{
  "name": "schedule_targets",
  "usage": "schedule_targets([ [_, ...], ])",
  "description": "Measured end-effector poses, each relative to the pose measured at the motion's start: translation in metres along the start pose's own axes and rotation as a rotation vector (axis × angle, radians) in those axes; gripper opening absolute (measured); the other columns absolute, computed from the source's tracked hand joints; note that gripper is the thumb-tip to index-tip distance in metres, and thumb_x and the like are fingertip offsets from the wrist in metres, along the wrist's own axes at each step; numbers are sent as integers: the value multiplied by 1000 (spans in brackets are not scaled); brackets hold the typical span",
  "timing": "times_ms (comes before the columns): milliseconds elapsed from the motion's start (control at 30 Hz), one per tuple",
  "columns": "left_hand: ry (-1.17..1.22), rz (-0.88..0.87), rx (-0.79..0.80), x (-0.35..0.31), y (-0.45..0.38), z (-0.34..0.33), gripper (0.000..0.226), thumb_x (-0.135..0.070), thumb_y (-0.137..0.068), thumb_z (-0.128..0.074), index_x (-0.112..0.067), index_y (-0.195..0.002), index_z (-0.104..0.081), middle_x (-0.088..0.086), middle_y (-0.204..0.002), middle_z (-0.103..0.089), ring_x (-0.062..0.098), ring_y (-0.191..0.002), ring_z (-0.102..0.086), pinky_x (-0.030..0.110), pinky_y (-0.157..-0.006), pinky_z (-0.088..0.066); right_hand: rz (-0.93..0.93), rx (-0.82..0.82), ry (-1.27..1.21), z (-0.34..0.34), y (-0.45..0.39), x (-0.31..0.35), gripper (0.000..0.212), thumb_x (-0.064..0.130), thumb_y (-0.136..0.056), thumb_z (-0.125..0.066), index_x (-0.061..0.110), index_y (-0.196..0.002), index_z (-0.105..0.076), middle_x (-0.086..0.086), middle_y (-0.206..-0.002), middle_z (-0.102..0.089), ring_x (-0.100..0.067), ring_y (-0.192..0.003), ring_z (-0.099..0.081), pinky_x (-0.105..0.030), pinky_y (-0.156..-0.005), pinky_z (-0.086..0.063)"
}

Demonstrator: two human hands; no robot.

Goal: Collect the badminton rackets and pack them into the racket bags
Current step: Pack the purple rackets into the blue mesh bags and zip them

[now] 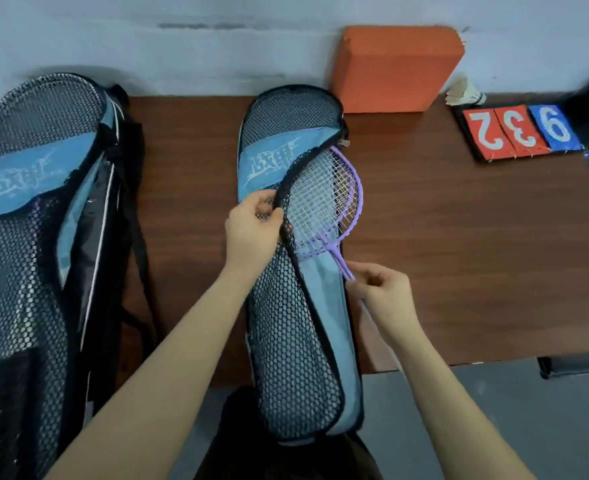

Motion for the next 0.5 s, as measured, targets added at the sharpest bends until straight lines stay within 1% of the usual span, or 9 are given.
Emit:
schedule_targets([
  [33, 10, 14, 20, 2, -3, -1, 28, -12, -86, -61, -25, -110, -60, -1, -84, -65, 20, -78, -65, 44, -77, -56, 12, 7, 29, 7, 3, -4, 30, -12, -76, -61, 8, -97, -71, 17, -47, -56, 4, -44, -45, -8, -48, -35],
  [100, 15, 18, 78, 2, -1, -9, 30, -9, -87, -60, -25, -111, -57, 7, -87, -65, 24, -74, -66, 48, -69, -57, 32, 11, 97, 15, 8, -10, 30, -10, -77, -62, 12, -95, -72, 19, -47, -56, 3, -45, -45, -9, -49, -35],
  [133, 16, 19, 113, 1, 1, -15, 31, -7, -87, -59, -25, -112, -55, 9, -89, -63, 28, -72, -65, 49, -65, -56, 36, 16, 113, 14, 10, -12, 29, -9, -77, -63, 13, -93, -73, 17, -48, -55, 2, -46, -43, -11, -50, -35],
  [200, 9, 11, 183, -2, 10, -29, 34, -4, -87, -57, -28, -110, -54, 7, -89, -60, 37, -73, -64, 52, -61, -55, 0, 34, 64, 7, 9, -14, 27, -7, -76, -65, 13, -92, -74, 11, -53, -50, -6, -49, -40, -16, -49, -34],
  [267, 8, 2, 230, -2, 17, -39, 36, -1, -86, -56, -30, -107, -55, 0, -86, -58, 42, -74, -63, 55, -60, -54, -79, 24, -47, -3, 5, -14, 25, -7, -76, -66, 12, -90, -73, 3, -55, -50, -10, -50, -40, -17, -48, -34],
  [333, 4, -5, 241, -3, 20, -40, 32, -1, -87, -57, -25, -108, -57, -3, -83, -55, 42, -74, -63, 54, -60, -55, -221, 11, -236, -14, -4, -16, 25, -9, -76, -64, 5, -97, -71, -4, -62, -59, -12, -46, -46, -19, -45, -38],
  [400, -11, -37, 232, -7, 20, -34, 29, -2, -88, -57, -18, -111, -59, -4, -82, -53, 40, -71, -62, 51, -60, -55, -373, 53, -417, -28, -11, -17, 29, -10, -78, -62, 2, -103, -67, -12, -71, -65, -12, -45, -54, -22, -44, -41],
  [433, -13, -55, 231, -8, 19, -30, 29, -2, -88, -57, -15, -113, -59, -5, -81, -52, 38, -67, -60, 50, -60, -55, -419, 75, -465, -34, -15, -17, 29, -10, -78, -61, 3, -104, -66, -13, -73, -65, -13, -45, -55, -23, -43, -42],
  [500, -20, -60, 233, -4, 16, -24, 29, -2, -87, -57, -16, -113, -61, -6, -81, -51, 29, -62, -56, 50, -60, -55, -460, 100, -498, -44, -24, -18, 30, -9, -80, -61, 5, -105, -65, -14, -73, -65, -15, -45, -53, -22, -41, -41],
])
Point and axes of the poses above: each hand's wrist, its own y-axis away from the middle knuckle, its own z-axis out of the back of the hand, x = y × z, the point moved 5 cm from there along -y, towards the middle knuckle
